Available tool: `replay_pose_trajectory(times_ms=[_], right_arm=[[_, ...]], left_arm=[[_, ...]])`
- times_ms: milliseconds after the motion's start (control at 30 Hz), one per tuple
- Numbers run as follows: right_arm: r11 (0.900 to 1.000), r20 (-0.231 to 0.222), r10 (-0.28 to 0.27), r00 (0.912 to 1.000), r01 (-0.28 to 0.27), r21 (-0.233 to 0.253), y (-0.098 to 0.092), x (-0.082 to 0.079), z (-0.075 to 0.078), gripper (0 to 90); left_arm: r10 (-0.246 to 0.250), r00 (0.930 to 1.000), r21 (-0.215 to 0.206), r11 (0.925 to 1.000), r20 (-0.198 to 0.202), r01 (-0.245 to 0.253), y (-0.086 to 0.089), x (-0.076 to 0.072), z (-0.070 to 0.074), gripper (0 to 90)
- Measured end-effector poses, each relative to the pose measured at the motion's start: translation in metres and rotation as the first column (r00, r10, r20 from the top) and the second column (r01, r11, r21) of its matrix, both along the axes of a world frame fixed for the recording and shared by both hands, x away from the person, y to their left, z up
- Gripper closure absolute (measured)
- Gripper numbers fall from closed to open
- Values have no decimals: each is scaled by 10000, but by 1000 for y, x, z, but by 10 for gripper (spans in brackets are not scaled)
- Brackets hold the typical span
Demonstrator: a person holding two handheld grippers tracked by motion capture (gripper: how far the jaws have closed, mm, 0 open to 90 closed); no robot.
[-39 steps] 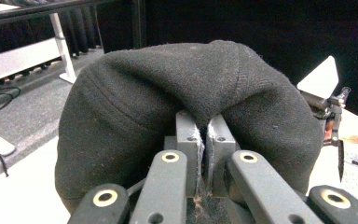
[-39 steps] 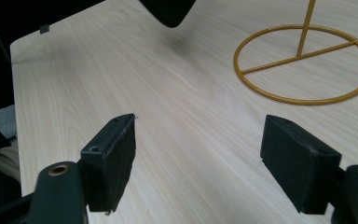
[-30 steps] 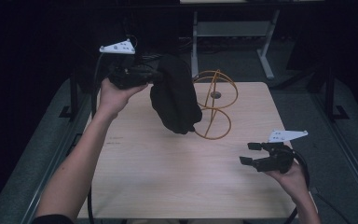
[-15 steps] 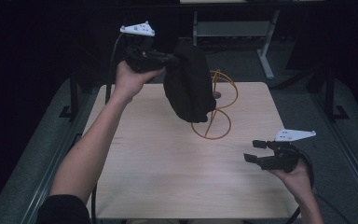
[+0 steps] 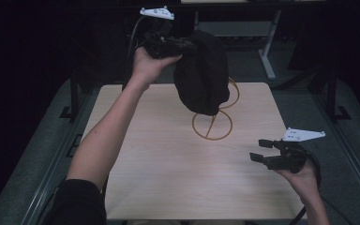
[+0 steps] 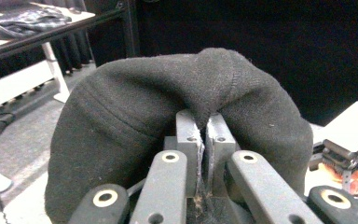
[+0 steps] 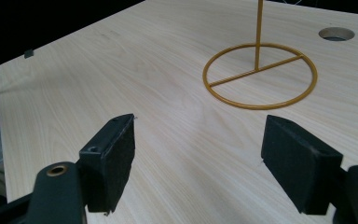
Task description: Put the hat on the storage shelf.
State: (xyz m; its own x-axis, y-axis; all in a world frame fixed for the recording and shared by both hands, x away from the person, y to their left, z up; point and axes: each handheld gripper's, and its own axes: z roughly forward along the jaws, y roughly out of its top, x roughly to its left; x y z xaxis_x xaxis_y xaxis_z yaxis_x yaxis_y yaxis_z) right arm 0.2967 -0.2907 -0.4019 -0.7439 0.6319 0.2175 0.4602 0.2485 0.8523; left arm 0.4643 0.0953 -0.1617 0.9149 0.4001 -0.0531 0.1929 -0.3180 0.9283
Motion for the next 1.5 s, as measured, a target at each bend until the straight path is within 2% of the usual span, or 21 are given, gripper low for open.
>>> replay_pose_trajectory(times_ms=[167, 267, 533, 600, 800, 833, 900, 933, 1033, 1167, 1300, 1500], right_arm=[[10000, -37, -71, 10000, 71, 26, -2, 0, 0, 256], [9999, -44, -77, 10000, 77, 72, -3, 0, 0, 256], [9999, -73, -88, 9999, 89, 125, -8, -1, 0, 256], [9998, -145, -113, 9998, 115, 139, -10, 0, -1, 256], [9999, -159, -94, 9998, 96, 98, -11, 0, -3, 256], [9999, -193, -70, 9998, 72, 90, -10, 0, -4, 256], [10000, -243, -47, 9997, 49, 65, -9, 1, -4, 255], [10000, -245, -14, 9997, 15, 40, -9, 1, -5, 254], [10000, -299, 29, 9995, -30, -25, -7, 1, -7, 254], [10000, -477, 40, 9989, -42, -33, -5, 1, -11, 254], [9998, -592, 109, 9982, -118, -153, -3, 1, -11, 250], [9997, -590, 58, 9982, -71, -218, -2, 1, -11, 249]], left_arm=[[135, 9996, -216, 9997, -229, -140, -14, 8, -6, 868], [146, 9990, -114, 9998, -423, -151, -24, 13, -9, 868], [275, 9987, 168, 9995, -435, -268, -49, 22, -18, 867], [278, 9979, 218, 9994, -579, -266, -55, 25, -23, 866], [354, 9965, 635, 9975, -763, -306, -70, 30, -33, 865], [371, 9960, 891, 9956, -818, -298, -76, 32, -38, 865], [405, 9954, 927, 9952, -869, -324, -79, 33, -40, 864], [422, 9950, 1140, 9930, -905, -317, -83, 36, -43, 864], [509, 9934, 1287, 9910, -1028, -374, -89, 41, -50, 856], [675, 9882, 1670, 9850, -1373, -440, -95, 47, -59, 736], [849, 9898, 2067, 9766, -1141, -600, -100, 45, -62, 634], [866, 9911, 2050, 9766, -1011, -644, -96, 43, -58, 618]])
